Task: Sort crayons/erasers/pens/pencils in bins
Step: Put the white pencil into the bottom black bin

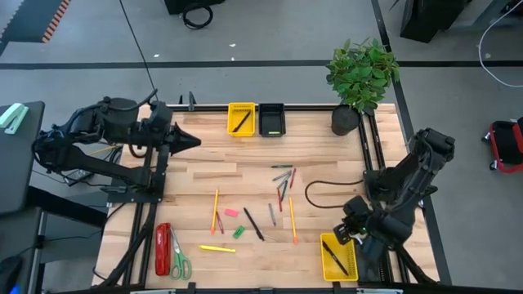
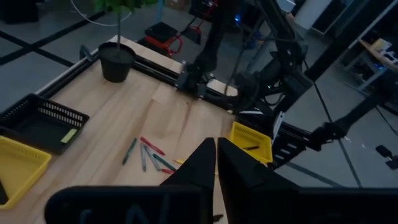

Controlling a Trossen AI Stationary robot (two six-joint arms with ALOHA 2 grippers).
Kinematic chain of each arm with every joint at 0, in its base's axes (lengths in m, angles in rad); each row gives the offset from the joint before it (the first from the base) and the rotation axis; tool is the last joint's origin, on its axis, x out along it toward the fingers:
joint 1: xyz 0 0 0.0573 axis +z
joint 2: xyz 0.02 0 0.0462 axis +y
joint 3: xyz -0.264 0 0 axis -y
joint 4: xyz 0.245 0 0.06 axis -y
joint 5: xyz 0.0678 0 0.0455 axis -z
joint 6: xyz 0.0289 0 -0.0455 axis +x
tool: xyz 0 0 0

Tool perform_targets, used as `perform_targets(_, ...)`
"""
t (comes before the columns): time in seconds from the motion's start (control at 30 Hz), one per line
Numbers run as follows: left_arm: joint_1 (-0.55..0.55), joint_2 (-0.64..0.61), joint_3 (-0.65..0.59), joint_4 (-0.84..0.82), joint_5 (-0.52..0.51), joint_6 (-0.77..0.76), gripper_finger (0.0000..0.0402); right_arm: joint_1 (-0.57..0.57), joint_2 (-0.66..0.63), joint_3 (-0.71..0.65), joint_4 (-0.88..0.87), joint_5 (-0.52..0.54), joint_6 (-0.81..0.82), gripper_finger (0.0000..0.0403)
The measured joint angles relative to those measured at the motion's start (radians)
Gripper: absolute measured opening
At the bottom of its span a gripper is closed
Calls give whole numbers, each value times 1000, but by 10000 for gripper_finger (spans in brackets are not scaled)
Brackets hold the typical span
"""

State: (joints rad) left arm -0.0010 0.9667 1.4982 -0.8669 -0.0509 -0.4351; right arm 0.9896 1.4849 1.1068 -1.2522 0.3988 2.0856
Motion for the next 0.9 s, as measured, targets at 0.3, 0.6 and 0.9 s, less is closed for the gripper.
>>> perform_targets(0.3, 0, 1, 0, -1, -105, -60, 10, 107, 1, -114, 102, 62, 17, 38)
perform_targets(0.6, -1, 23, 2, -60, -125, -161, 26, 168, 1, -196, 167, 124, 41, 38)
perform_targets(0.9, -1, 56, 1, -82, -121, -243, 17, 230, 1, -255, 316, 151, 73, 38)
